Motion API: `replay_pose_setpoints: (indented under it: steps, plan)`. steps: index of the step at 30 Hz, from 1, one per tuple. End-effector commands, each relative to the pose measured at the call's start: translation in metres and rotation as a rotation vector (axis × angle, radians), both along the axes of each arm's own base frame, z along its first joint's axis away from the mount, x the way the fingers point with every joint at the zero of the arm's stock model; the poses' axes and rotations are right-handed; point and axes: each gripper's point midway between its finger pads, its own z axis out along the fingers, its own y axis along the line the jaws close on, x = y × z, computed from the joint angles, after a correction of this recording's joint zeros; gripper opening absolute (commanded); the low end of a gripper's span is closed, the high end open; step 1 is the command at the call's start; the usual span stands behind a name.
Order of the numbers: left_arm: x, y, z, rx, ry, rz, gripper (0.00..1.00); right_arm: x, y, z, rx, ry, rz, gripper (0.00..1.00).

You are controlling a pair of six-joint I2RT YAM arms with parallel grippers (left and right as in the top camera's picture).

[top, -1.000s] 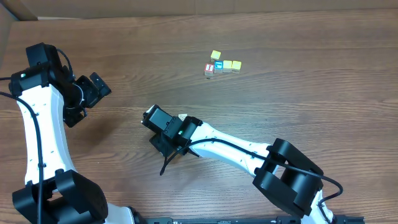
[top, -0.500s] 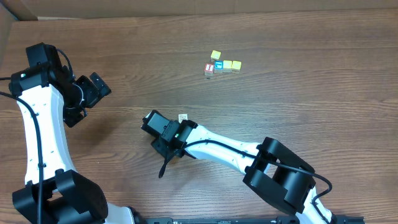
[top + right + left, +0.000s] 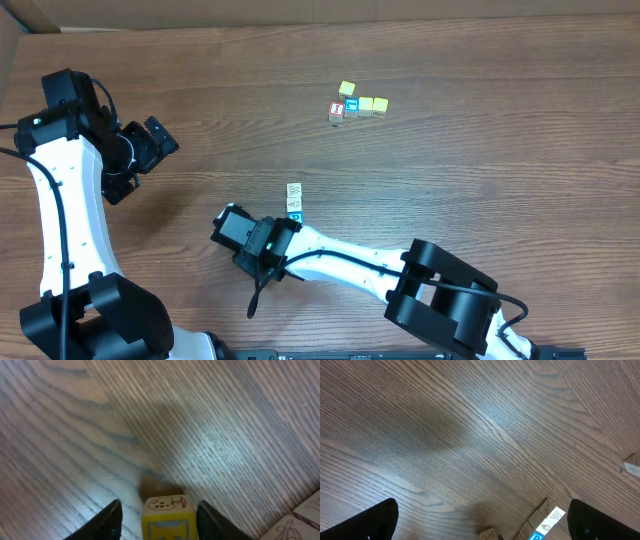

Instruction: Flip 5 blocks

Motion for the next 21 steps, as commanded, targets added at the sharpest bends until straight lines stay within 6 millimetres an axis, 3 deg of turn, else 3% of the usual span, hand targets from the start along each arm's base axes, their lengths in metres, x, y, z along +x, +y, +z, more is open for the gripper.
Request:
replay_pose_setpoints:
  steps: [1,6,13,16,21]
  plan:
    - [-0.001,-0.002,-0.003,-0.005,0.008,-0.002,1.00,0.003,-0.004,-0.004,-0.021,-0.019,-0.006,0.51]
    - [-0.001,-0.002,-0.003,-0.005,0.008,-0.002,1.00,0.004,-0.007,0.000,-0.024,0.002,-0.053,0.54]
    - [-0.001,-0.002,-0.003,-0.005,0.008,-0.002,1.00,0.004,0.005,0.032,-0.005,0.035,-0.055,0.56]
    - [-0.001,-0.002,-0.003,-0.005,0.008,-0.002,1.00,-0.007,0.009,0.033,0.017,0.091,-0.030,0.56]
    - [-0.001,-0.002,-0.003,-0.005,0.008,-0.002,1.00,-0.014,0.000,0.028,-0.023,0.124,-0.027,0.56]
